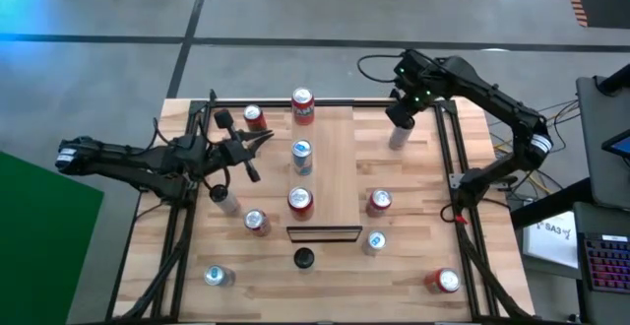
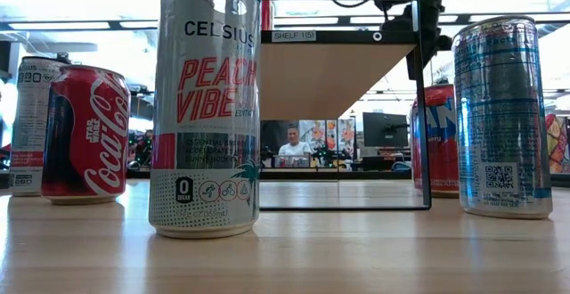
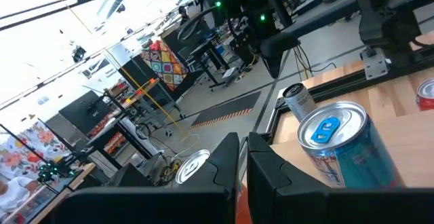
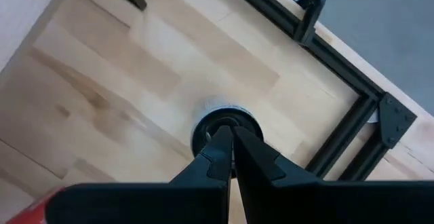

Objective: Place canned beverage on shelf
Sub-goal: Put the white and pink soda can on the top right shelf

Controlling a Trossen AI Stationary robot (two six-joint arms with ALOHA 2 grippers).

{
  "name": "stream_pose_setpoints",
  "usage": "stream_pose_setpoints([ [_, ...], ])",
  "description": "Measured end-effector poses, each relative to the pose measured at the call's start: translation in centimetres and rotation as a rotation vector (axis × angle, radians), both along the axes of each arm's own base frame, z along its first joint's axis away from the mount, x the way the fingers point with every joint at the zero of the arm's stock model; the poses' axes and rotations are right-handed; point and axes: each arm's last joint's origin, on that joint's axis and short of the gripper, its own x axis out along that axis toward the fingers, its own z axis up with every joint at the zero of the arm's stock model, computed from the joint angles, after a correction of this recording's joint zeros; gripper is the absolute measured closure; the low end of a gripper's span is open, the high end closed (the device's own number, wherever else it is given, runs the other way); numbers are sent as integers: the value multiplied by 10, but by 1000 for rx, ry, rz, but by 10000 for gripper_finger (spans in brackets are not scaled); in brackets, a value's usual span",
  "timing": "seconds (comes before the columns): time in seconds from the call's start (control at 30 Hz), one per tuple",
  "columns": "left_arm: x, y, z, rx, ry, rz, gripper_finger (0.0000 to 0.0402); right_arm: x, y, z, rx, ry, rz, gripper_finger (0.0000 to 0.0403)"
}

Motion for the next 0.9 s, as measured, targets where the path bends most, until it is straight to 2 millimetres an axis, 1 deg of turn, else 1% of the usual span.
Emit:
stream_pose_setpoints([
  [0.23,1,0,-1,-16,1,-1,402,4,-3,-1,62,73,10,394],
  [0.47,1,0,-1,-17,0,-1,402,-2,2,-3,132,141,47,394],
  [0.9,1,0,-1,-40,-13,-1,402,-1,2,-3,126,141,68,394],
])
